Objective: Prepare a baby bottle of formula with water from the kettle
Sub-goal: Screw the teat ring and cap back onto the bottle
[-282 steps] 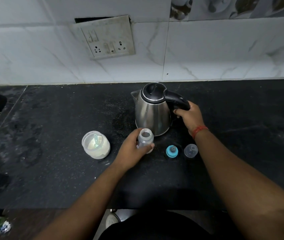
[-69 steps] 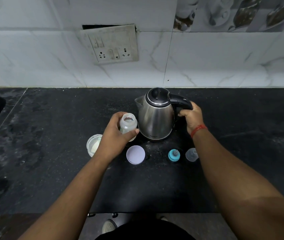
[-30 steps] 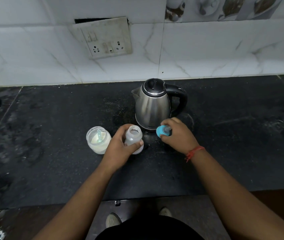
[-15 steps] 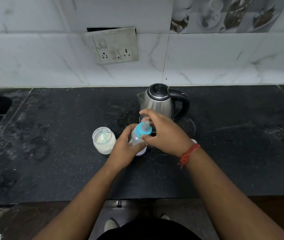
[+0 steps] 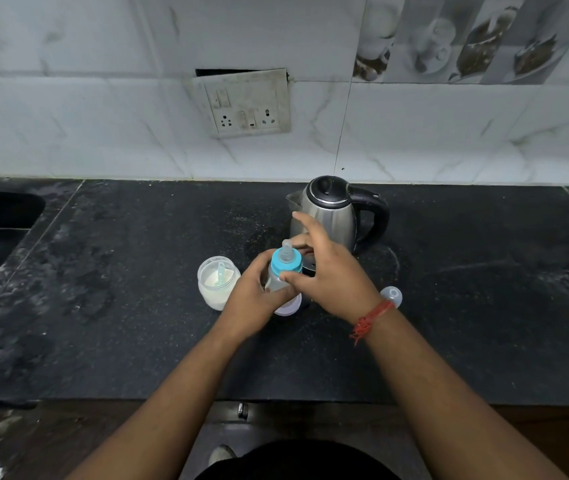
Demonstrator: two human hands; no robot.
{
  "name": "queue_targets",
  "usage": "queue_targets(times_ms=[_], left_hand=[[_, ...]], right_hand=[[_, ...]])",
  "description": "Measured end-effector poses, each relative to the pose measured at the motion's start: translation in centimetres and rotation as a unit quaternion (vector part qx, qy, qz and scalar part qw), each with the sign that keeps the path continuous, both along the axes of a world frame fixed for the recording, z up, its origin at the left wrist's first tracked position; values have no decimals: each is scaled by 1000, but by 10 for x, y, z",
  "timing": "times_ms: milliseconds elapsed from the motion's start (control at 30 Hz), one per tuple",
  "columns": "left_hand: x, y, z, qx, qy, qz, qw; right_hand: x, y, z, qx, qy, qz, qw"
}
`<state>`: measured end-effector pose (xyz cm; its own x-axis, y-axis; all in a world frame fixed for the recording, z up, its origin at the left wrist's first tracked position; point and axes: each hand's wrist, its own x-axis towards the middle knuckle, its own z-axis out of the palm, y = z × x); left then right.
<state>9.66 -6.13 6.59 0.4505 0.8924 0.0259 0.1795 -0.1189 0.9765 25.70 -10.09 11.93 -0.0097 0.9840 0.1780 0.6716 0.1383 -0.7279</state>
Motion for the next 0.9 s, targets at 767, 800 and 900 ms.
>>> queue_targets(times_ms=[767, 800, 900], left_hand=[[10, 21, 2, 27, 35, -6, 999], [11, 22, 2, 27, 33, -4, 999], [14, 26, 5, 24, 17, 0, 1000]], right_hand=[[11, 18, 7, 3, -17, -24, 1000], [11, 19, 8, 6, -25, -23, 999], [13, 24, 10, 9, -23, -13, 1000]])
